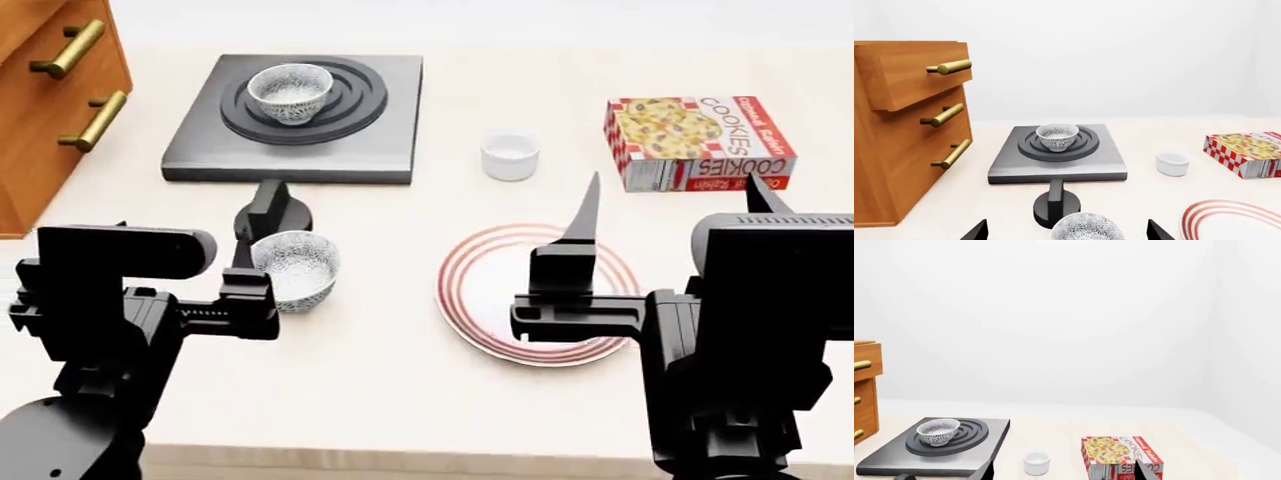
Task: Pick the akita bowl on the stove and place it on the plate.
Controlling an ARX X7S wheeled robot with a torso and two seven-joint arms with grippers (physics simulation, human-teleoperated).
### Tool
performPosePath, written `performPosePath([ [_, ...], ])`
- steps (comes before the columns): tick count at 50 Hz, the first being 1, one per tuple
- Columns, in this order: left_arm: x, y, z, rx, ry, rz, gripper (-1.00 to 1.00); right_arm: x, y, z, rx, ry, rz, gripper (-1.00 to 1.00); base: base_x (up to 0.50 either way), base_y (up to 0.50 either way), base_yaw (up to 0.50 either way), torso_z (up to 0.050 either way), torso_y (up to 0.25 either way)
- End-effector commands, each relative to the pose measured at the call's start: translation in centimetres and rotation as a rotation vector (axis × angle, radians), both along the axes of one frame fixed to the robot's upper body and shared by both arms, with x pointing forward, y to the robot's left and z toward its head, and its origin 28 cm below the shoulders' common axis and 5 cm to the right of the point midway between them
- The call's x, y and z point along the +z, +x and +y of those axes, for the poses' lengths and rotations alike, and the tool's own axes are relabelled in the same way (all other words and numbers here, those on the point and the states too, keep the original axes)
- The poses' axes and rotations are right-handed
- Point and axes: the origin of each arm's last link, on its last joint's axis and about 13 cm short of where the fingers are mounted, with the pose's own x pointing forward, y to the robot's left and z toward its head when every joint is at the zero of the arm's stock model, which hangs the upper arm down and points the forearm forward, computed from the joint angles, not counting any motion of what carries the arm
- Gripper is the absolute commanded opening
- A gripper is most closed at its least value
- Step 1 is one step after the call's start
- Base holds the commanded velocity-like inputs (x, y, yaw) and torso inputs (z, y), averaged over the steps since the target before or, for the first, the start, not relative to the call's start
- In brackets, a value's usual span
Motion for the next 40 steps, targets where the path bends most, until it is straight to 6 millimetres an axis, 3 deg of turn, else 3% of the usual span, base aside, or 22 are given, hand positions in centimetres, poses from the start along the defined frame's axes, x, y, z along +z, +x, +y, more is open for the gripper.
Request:
performPosePath([
  [1, 0.27, 0.33, -0.06, -0.001, -0.001, 0.009, 1.0, -0.04, -0.02, -0.03, -0.003, -0.001, 0.004, 1.0, -0.06, -0.23, 0.0, 0.0, 0.0],
  [40, 0.65, -0.02, -0.18, -0.019, -0.006, -0.006, 1.0, -0.11, 0.09, -0.05, -0.001, -0.002, 0.004, 1.0, -0.07, -0.25, 0.0, 0.0, 0.0],
])
